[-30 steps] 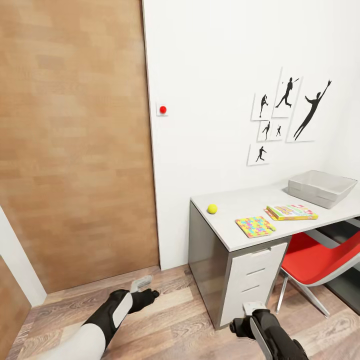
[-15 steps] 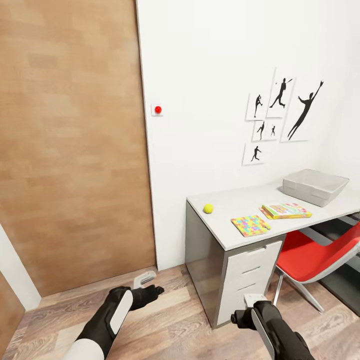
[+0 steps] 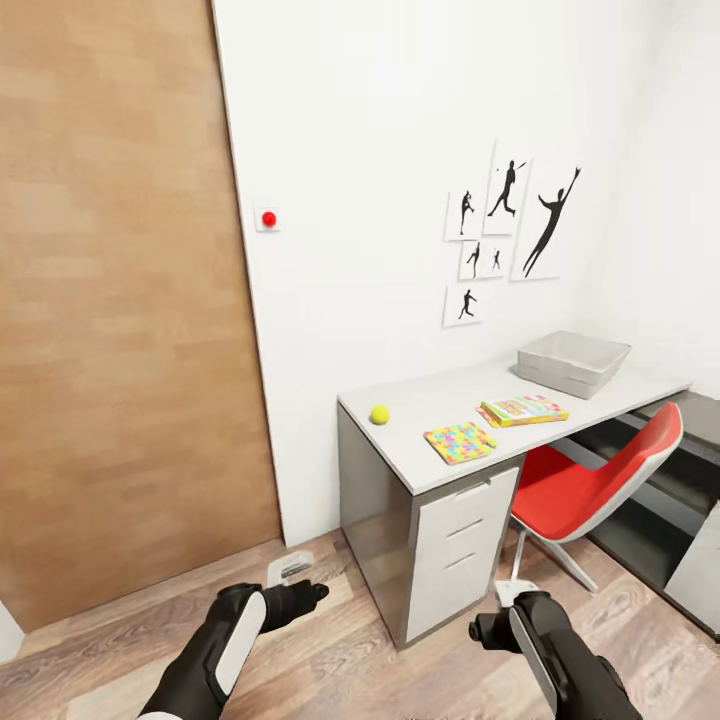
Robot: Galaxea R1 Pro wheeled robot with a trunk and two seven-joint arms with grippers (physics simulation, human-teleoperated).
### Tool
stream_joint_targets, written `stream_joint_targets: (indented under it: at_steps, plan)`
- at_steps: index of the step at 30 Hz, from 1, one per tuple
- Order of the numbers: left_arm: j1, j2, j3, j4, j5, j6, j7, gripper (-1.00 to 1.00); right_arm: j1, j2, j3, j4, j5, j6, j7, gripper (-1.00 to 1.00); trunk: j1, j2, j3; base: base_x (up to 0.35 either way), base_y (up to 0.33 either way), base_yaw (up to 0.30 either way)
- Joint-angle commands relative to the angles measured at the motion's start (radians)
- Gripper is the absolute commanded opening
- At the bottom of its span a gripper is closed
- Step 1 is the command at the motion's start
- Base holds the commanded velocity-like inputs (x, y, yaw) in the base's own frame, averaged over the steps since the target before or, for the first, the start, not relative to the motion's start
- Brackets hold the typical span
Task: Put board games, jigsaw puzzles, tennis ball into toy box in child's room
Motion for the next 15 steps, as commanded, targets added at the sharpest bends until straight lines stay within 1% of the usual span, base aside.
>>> stream_joint_targets:
  at_steps: [1, 2, 5, 6, 7, 8, 9, 10, 12, 13, 15]
  plan:
    - [0.002, 0.000, -0.012, -0.005, 0.009, 0.005, 0.007, 1.00, -0.002, -0.002, -0.001, -0.003, -0.002, 0.006, 0.003, 1.00, 0.000, -0.001, -0.001, 0.000, 0.000, -0.274]
    - [0.002, 0.000, -0.012, -0.005, 0.009, 0.005, 0.007, 1.00, -0.002, -0.002, -0.001, -0.003, -0.002, 0.006, 0.003, 1.00, 0.000, -0.001, -0.001, 0.000, 0.000, -0.274]
    - [0.007, -0.001, -0.041, -0.013, 0.010, 0.006, 0.002, 1.00, -0.003, -0.007, -0.001, -0.007, -0.005, 0.010, 0.023, 1.00, 0.000, -0.001, -0.001, 0.000, 0.000, -0.277]
    - [0.007, -0.001, -0.041, -0.013, 0.010, 0.006, 0.002, 1.00, -0.003, -0.007, -0.001, -0.007, -0.005, 0.010, 0.023, 1.00, 0.000, -0.001, -0.001, 0.000, 0.000, -0.278]
    - [0.008, -0.001, -0.053, -0.014, 0.010, 0.006, -0.001, 1.00, -0.003, -0.009, -0.001, -0.008, -0.005, 0.011, 0.034, 1.00, 0.000, -0.001, -0.001, 0.000, 0.000, -0.279]
    - [0.008, -0.001, -0.053, -0.014, 0.010, 0.006, -0.001, 1.00, -0.003, -0.009, -0.001, -0.008, -0.005, 0.011, 0.034, 1.00, 0.000, -0.001, -0.001, 0.000, 0.000, -0.279]
    - [0.009, -0.001, -0.066, -0.015, 0.010, 0.007, -0.004, 1.00, -0.004, -0.010, -0.001, -0.009, -0.005, 0.012, 0.047, 1.00, 0.000, -0.001, -0.001, 0.000, 0.000, -0.280]
    - [0.009, -0.001, -0.066, -0.015, 0.010, 0.007, -0.004, 1.00, -0.004, -0.010, -0.001, -0.009, -0.005, 0.012, 0.047, 1.00, 0.000, -0.001, -0.001, 0.000, 0.000, -0.280]
    - [0.011, -0.001, -0.095, -0.016, 0.011, 0.007, -0.009, 1.00, -0.003, -0.012, -0.001, -0.010, -0.006, 0.012, 0.073, 1.00, 0.000, -0.001, -0.001, 0.000, 0.000, -0.281]
    - [0.011, -0.001, -0.095, -0.016, 0.011, 0.007, -0.009, 1.00, -0.003, -0.012, -0.001, -0.010, -0.006, 0.012, 0.073, 1.00, 0.000, -0.001, -0.001, 0.000, 0.000, -0.281]
    - [0.012, -0.001, -0.117, -0.017, 0.012, 0.007, -0.013, 1.00, -0.003, -0.014, -0.001, -0.011, -0.006, 0.013, 0.095, 1.00, 0.000, -0.001, -0.001, 0.000, 0.000, -0.282]
